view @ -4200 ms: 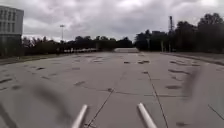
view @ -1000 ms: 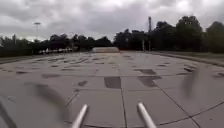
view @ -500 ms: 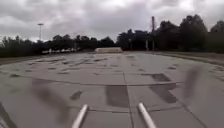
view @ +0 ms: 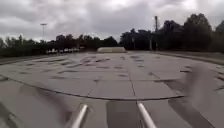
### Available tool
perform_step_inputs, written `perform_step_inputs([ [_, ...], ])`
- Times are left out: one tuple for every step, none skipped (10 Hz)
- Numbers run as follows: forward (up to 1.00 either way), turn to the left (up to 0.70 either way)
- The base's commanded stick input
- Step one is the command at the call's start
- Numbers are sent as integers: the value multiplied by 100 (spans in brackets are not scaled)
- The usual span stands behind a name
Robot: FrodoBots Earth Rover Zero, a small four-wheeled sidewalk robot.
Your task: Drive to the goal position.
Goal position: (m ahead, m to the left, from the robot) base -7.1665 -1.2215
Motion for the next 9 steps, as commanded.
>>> perform_step_inputs([
  [100,-27],
  [100,-27],
  [100,-14],
  [100,0],
  [100,0],
  [100,0],
  [100,0],
  [100,0],
  [100,0],
])
